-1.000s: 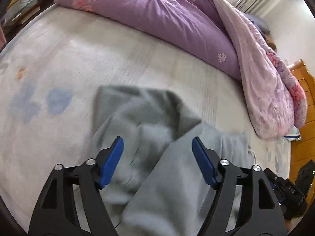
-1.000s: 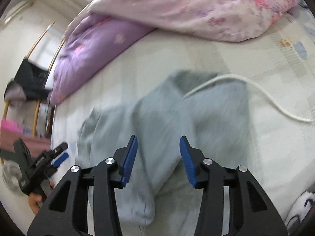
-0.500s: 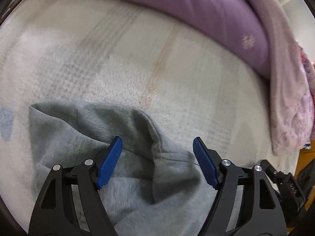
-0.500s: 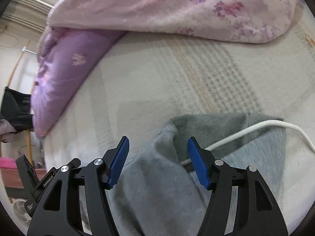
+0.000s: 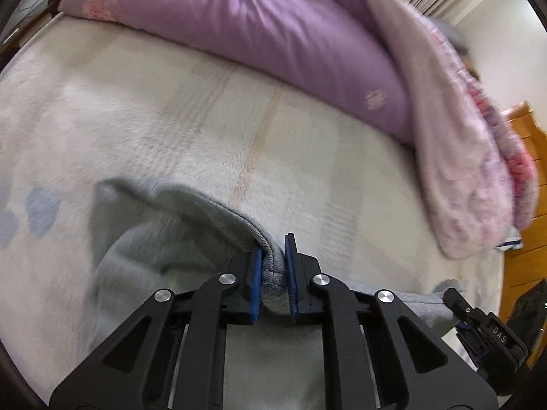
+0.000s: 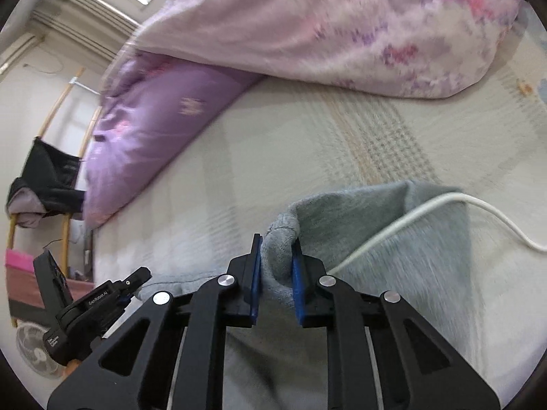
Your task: Fold large clothes
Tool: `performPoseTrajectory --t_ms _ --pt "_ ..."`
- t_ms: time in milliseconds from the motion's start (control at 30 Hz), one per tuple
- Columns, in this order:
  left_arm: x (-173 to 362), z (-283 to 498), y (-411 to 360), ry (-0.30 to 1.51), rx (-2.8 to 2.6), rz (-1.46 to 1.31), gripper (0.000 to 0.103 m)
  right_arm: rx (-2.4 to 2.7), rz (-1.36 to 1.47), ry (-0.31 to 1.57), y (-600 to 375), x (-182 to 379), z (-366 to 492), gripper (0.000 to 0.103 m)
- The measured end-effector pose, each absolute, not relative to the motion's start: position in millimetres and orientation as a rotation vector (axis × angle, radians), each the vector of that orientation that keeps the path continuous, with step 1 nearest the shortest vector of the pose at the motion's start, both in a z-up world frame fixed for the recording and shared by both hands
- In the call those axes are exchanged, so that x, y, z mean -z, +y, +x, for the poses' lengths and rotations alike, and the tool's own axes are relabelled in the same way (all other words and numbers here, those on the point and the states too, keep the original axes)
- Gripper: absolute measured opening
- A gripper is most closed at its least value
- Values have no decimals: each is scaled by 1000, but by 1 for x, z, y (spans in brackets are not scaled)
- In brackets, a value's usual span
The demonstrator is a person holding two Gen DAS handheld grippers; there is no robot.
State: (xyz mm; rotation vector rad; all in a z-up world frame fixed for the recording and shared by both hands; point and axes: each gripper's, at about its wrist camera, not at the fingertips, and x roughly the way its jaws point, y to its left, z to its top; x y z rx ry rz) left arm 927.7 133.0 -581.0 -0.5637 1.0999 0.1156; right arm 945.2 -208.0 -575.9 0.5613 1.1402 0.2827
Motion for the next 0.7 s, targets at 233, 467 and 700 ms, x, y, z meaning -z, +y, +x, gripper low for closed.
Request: performPoseTrajectory --t_ms 233,467,700 --pt "527 821 126 1066 -94 -584 12 -342 592 1151 -216 528 848 14" --pt "514 710 104 1132 -118 -538 12 -278 591 1244 -223 520 739 13" --pt "537 641 99 1207 -131 -517 12 -178 606 1343 -224 557 665 12"
